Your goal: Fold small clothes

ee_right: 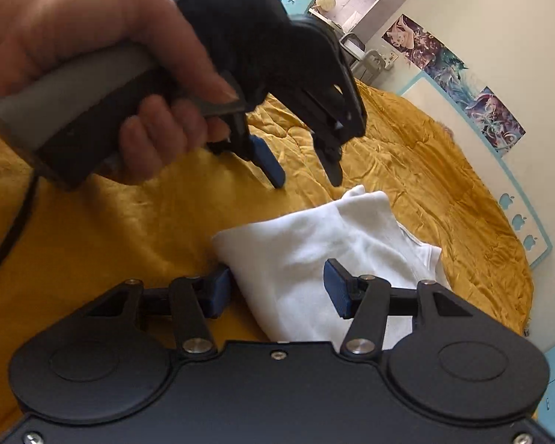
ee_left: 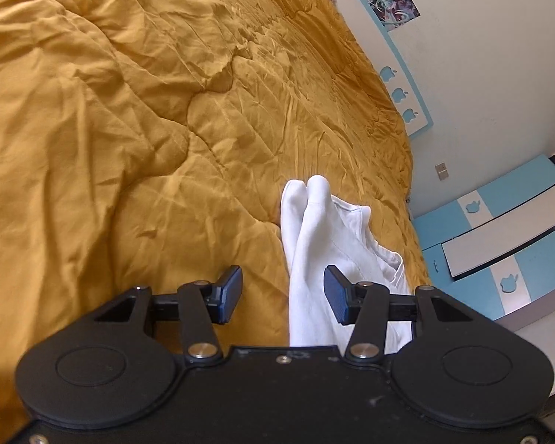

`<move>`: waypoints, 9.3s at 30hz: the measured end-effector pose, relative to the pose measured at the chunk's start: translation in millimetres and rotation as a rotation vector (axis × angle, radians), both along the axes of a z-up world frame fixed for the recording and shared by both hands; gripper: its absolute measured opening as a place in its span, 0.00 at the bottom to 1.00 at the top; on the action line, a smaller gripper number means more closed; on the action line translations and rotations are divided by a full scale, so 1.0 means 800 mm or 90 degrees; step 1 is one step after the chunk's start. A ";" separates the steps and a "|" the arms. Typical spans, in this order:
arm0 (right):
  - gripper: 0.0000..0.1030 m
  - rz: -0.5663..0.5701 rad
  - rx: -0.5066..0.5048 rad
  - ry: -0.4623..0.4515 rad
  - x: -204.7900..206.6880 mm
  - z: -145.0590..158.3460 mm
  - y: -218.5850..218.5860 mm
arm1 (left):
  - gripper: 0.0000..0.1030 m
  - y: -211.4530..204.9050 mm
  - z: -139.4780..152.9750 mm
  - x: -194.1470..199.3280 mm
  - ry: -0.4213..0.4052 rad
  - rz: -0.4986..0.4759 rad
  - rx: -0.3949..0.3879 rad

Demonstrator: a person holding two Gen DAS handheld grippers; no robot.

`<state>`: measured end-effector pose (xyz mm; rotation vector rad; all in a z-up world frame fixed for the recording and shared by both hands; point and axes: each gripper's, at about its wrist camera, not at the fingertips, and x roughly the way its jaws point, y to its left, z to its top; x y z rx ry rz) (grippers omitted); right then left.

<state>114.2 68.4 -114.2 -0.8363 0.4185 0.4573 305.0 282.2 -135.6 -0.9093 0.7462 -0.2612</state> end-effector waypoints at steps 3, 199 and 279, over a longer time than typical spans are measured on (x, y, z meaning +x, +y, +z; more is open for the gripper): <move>0.52 0.007 -0.009 -0.014 -0.004 -0.001 0.003 | 0.50 -0.003 -0.006 0.030 0.003 -0.019 -0.018; 0.71 -0.266 0.858 0.514 0.189 -0.038 -0.636 | 0.51 -0.406 -0.030 0.212 0.052 -0.224 -0.113; 0.51 -0.142 0.692 0.648 0.222 -0.017 -0.302 | 0.33 0.012 -0.016 -0.001 0.035 -0.021 -0.150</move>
